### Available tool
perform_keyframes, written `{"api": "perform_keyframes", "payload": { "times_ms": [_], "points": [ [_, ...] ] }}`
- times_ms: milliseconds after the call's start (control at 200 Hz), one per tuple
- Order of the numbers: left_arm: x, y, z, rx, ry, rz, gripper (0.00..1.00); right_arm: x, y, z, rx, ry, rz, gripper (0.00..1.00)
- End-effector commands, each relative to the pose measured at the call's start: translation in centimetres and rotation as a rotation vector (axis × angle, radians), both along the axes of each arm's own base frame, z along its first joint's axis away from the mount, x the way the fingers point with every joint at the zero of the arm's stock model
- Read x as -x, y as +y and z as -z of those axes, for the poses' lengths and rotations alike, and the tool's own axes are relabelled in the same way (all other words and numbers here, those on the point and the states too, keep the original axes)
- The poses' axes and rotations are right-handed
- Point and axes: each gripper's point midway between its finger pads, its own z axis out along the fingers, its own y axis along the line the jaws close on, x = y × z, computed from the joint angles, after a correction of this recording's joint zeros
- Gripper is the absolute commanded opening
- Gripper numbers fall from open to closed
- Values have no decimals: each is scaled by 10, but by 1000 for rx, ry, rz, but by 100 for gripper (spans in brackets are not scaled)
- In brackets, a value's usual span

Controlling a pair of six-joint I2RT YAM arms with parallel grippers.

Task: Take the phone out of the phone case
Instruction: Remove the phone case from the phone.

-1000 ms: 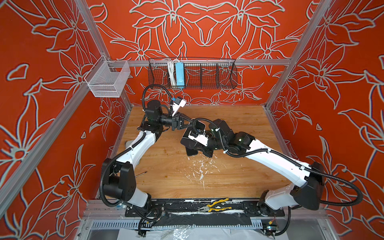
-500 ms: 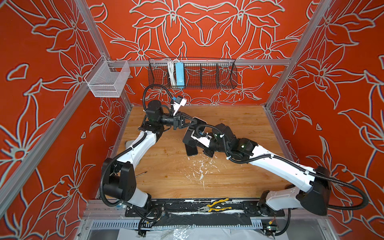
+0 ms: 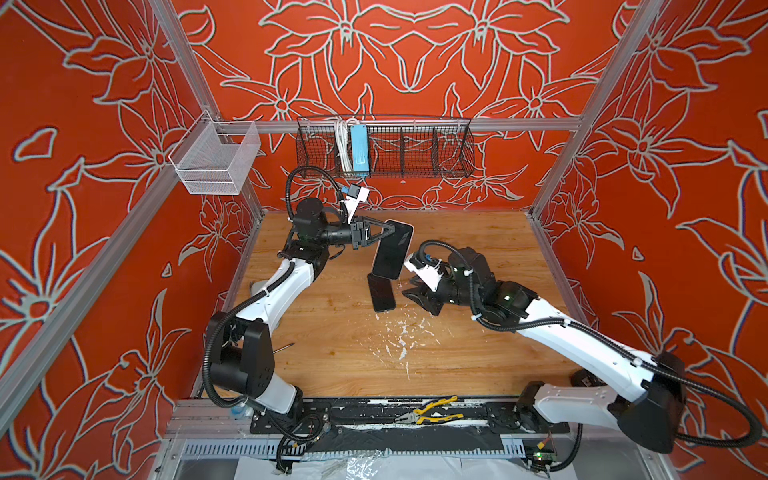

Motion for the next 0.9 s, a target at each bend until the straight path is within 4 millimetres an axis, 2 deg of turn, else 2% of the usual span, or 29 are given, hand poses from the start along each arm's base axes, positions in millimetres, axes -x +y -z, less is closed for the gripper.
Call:
{"api": "perform_keyframes", "payload": {
  "times_ms": [0, 90, 250, 415, 545, 626, 766, 896],
  "points": [
    [-17, 14, -29, 59, -7, -139, 0, 8, -9, -9, -164, 131, -4, 50],
    [-30, 20, -29, 93, 58, -218, 0, 6, -18, -18, -284, 187, 11, 62],
    [-51, 40, -22, 173, 198, -415, 0, 1, -18, -33, -394, 266, 50, 81],
    [-63, 70, 12, 294, 423, -626, 0, -16, -16, -46, -536, 406, 123, 91],
    [-56, 85, 24, 332, 461, -725, 0, -28, -10, -52, -649, 522, 140, 98],
    [-51, 95, 28, 350, 475, -777, 0, -35, -8, -57, -706, 563, 155, 98],
    [-42, 105, 32, 371, 482, -824, 0, -46, -12, -47, -686, 583, 230, 98],
    [-37, 108, 37, 389, 490, -831, 0, -49, -11, -47, -709, 581, 232, 98]
  ]
}}
